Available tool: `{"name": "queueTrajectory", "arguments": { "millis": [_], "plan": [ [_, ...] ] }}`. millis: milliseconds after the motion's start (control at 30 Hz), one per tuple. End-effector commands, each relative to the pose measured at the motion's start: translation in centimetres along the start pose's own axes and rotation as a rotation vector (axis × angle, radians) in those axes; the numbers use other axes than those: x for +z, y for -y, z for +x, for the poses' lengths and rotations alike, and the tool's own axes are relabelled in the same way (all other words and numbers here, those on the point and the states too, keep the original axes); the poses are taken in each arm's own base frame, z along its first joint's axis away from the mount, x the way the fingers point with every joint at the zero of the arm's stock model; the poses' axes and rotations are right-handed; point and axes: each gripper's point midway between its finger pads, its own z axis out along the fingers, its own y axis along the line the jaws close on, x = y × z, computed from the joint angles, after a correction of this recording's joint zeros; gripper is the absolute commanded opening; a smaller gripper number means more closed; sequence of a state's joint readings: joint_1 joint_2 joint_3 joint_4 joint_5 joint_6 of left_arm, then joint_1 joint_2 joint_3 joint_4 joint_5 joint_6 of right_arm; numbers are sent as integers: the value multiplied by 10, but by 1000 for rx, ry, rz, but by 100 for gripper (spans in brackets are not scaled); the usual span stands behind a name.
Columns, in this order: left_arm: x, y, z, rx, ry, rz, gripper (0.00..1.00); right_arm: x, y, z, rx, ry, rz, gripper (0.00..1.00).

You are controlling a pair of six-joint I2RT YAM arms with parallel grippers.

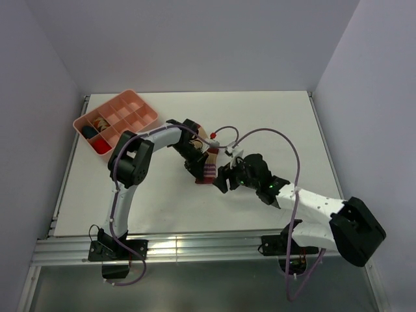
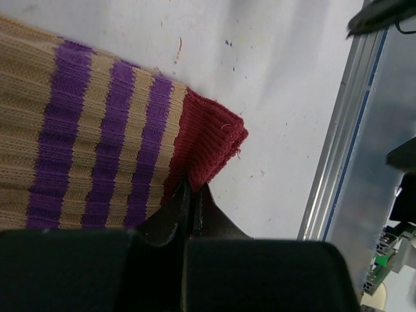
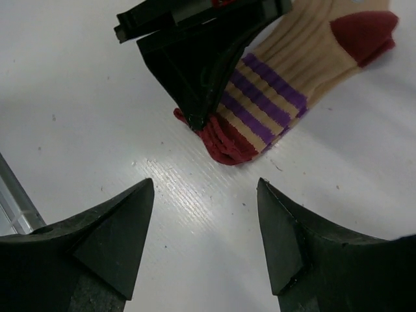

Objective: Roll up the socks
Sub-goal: Roll the sock at the center of the board.

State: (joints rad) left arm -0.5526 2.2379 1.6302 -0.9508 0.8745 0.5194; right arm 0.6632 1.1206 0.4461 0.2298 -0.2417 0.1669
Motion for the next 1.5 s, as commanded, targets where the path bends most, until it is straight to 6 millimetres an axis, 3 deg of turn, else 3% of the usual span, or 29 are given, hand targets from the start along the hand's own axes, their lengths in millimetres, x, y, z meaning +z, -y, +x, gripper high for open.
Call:
{"name": "queueTrajectory", "arguments": {
  "millis": [0, 67, 267, 667, 933, 1367, 1467],
  "plan": [
    [-5, 1, 5, 7, -25, 10, 0, 19, -19, -36, -148, 80, -75, 71],
    [-7, 1, 4, 6, -19, 10, 0, 28, -23, -38, -168, 68, -90, 69],
    [-8, -2, 5, -1, -19, 14, 0, 53, -26, -16, -194, -20, -111, 64],
    [-7, -7, 5, -16, -17, 17, 0, 79, -18, 17, -232, -130, -122, 53],
    [-6, -10, 7, -25, -16, 21, 1, 87, -12, 39, -211, -192, -112, 43],
    [-14, -13, 6, -28, -2, 19, 0, 85, 5, 60, -191, -270, -31, 43],
    [-17, -14, 5, -28, 10, 19, 0, 86, 6, 62, -187, -276, -28, 39]
  ]
}}
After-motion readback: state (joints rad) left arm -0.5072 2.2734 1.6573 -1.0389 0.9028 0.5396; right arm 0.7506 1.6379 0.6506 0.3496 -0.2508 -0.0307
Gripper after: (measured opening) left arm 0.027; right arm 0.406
